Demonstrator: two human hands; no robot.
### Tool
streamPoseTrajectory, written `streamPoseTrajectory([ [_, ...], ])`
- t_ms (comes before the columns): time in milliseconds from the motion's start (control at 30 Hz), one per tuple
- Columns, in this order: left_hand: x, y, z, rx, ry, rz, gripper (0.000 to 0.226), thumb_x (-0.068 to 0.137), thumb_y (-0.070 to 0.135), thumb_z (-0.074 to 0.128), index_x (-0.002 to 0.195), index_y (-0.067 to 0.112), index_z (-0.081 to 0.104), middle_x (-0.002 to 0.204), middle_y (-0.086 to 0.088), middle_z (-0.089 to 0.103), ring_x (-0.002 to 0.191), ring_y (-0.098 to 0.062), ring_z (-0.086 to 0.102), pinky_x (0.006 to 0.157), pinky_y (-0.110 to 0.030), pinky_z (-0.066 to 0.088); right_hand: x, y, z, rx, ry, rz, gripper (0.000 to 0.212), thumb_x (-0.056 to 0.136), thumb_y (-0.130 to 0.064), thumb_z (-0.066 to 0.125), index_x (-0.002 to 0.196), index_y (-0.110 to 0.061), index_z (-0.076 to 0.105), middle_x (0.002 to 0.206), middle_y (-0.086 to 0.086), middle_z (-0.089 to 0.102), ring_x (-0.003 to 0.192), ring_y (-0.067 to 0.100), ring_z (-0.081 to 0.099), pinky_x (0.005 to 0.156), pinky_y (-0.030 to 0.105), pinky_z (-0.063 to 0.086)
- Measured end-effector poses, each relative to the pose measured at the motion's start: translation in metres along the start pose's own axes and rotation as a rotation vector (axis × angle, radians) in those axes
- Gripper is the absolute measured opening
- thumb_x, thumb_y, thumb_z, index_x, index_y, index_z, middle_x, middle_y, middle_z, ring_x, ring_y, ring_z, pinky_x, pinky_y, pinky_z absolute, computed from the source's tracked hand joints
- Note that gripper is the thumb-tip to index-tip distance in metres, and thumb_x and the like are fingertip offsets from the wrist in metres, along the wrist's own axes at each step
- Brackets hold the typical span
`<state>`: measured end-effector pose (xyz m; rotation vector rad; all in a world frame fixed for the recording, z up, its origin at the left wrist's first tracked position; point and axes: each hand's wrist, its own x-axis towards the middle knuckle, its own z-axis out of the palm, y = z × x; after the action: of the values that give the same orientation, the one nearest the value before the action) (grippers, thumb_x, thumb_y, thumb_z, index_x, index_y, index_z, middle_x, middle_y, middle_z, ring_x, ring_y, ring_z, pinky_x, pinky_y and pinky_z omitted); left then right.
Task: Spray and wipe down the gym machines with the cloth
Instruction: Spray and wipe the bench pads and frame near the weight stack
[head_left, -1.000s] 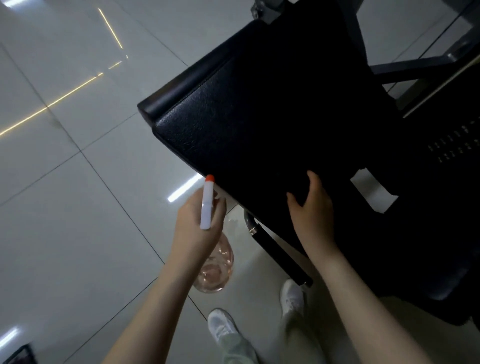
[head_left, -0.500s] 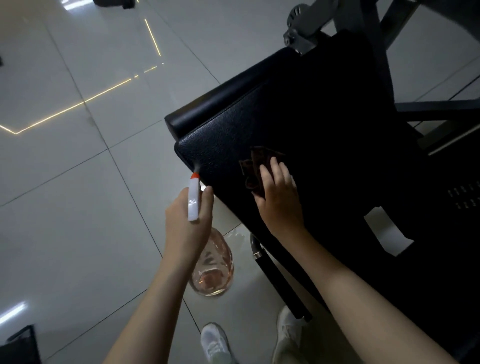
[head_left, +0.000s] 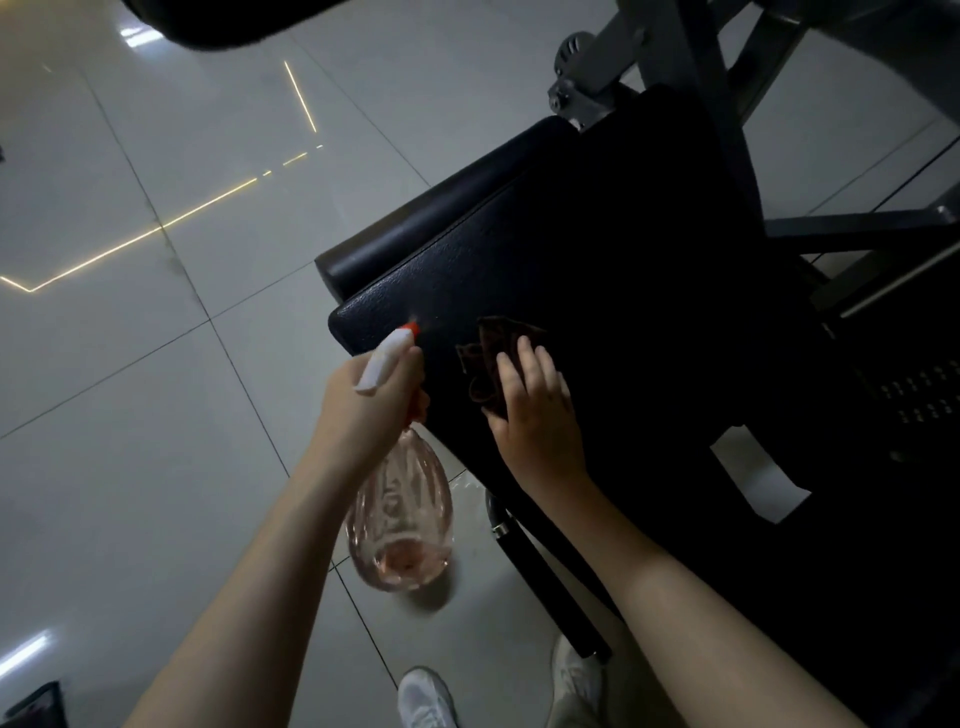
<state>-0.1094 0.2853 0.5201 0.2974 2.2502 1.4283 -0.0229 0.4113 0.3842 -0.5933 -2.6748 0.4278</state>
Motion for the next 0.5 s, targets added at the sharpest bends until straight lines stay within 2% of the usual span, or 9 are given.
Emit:
streamPoseTrajectory([
  [100,0.006,0.013,0.000,0.009,-0.062,0.060,0.054,0.098,0.038,0.049,0.087,-0.014,0.057,0.078,-0.029,0.061,0.067,-0.029,0.059,0.068,-0.040,0.051,-0.001,0.001,0.001,0.005,0.006,0.003,0.058,0.082,-0.036,0.049,0.134,-0.011,0.036,0.142,0.018,0.040,0.132,0.033,0.036,0.105,0.046,0.034],
  [200,0.014,0.023,0.000,0.039,-0.164,0.034,0.061,0.086,0.054,0.049,0.088,-0.005,0.061,0.085,-0.025,0.066,0.081,-0.042,0.063,0.077,-0.048,0.054,-0.001,0.001,-0.001,0.002,0.002,0.009,0.058,0.083,-0.037,0.047,0.134,-0.012,0.037,0.143,0.018,0.041,0.133,0.033,0.035,0.105,0.047,0.034],
  [267,0.019,0.030,0.001,0.063,-0.208,0.043,0.067,0.081,0.061,0.047,0.086,-0.005,0.060,0.082,-0.022,0.066,0.075,-0.038,0.062,0.073,-0.044,0.054,-0.002,0.002,-0.003,0.015,-0.004,-0.005,0.057,0.085,-0.036,0.046,0.135,-0.011,0.036,0.143,0.019,0.041,0.134,0.034,0.036,0.105,0.049,0.035],
  [333,0.026,0.037,0.004,0.082,-0.215,0.049,0.062,0.081,0.058,0.050,0.079,-0.003,0.060,0.071,-0.016,0.063,0.061,-0.025,0.058,0.061,-0.033,0.049,-0.003,0.003,-0.003,0.037,-0.012,-0.013,0.056,0.087,-0.036,0.046,0.136,-0.011,0.036,0.145,0.019,0.039,0.134,0.035,0.035,0.106,0.049,0.034],
  [400,0.035,0.046,0.008,0.109,-0.213,0.051,0.045,0.090,0.047,0.054,0.072,0.005,0.060,0.062,-0.009,0.058,0.053,-0.017,0.054,0.053,-0.028,0.044,-0.002,0.003,-0.004,0.041,-0.029,-0.003,0.055,0.088,-0.038,0.046,0.136,-0.012,0.036,0.145,0.018,0.039,0.134,0.035,0.036,0.106,0.049,0.034],
  [433,0.038,0.051,0.009,0.126,-0.218,0.063,0.041,0.092,0.043,0.055,0.071,0.009,0.060,0.061,-0.007,0.057,0.051,-0.016,0.052,0.051,-0.027,0.042,-0.002,0.003,-0.004,0.029,-0.031,0.004,0.055,0.088,-0.039,0.046,0.135,-0.012,0.038,0.144,0.018,0.040,0.133,0.035,0.037,0.106,0.049,0.035],
  [500,0.046,0.056,0.010,0.153,-0.233,0.102,0.039,0.082,0.053,0.058,0.069,0.016,0.063,0.062,-0.005,0.059,0.055,-0.018,0.055,0.057,-0.029,0.045,-0.001,0.002,-0.004,-0.007,-0.030,0.008,0.054,0.088,-0.040,0.046,0.134,-0.012,0.040,0.142,0.018,0.043,0.131,0.034,0.041,0.104,0.047,0.037],
])
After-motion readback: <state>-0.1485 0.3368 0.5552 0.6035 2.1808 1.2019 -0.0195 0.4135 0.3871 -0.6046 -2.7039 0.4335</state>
